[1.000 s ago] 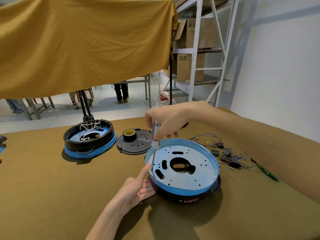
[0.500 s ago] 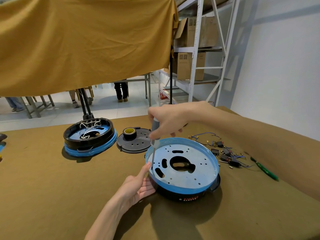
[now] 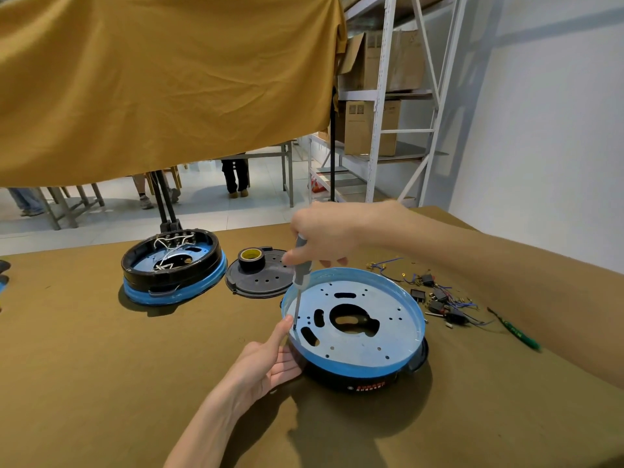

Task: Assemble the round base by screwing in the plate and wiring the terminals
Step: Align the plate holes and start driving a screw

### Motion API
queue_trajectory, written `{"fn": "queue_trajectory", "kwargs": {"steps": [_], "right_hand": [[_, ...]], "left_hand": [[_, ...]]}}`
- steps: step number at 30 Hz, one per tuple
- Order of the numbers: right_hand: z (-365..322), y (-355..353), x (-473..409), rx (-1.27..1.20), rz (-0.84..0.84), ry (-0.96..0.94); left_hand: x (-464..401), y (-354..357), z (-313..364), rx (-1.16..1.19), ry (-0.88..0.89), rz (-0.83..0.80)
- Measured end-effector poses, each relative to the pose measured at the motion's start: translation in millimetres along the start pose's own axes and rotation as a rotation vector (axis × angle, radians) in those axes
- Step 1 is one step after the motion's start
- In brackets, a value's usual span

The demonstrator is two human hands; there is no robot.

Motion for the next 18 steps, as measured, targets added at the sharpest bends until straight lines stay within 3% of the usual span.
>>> {"fn": "queue_trajectory", "kwargs": {"steps": [3, 8, 12, 16, 18], "right_hand": [[-0.7, -0.1, 5.8, -0.137, -0.102, -0.051], [0.2, 0.1, 3.3, 0.008, 0.017, 0.021], [0.5, -2.8, 7.4, -0.205, -0.077, -0.040], [-2.0, -2.0, -0.8, -0.013, 0.062, -0.021], [3.0, -4.8, -0.1, -0.005, 0.008, 0.006]], "left_hand": [[-1.4, -0.7, 0.0, -0.005, 0.012, 0.001], [-2.2, -0.1, 0.0, -0.016, 0.022, 0.012], [-3.0, -0.1, -0.3, -0.026, 0.032, 0.023], [-2.2, 0.2, 0.6, -0.029, 0.040, 0.023], [-2.6, -0.1, 0.0, -0.031, 0.044, 0.025]]}}
Point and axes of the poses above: each hand's wrist, its own x-axis away from the middle knuckle, its own y-axis out of the palm, z = x × y, the point moved 5 cm from there along -x, towards the middle knuckle, and after that the axes turned 8 degrees about -y, right-handed, at the moved point
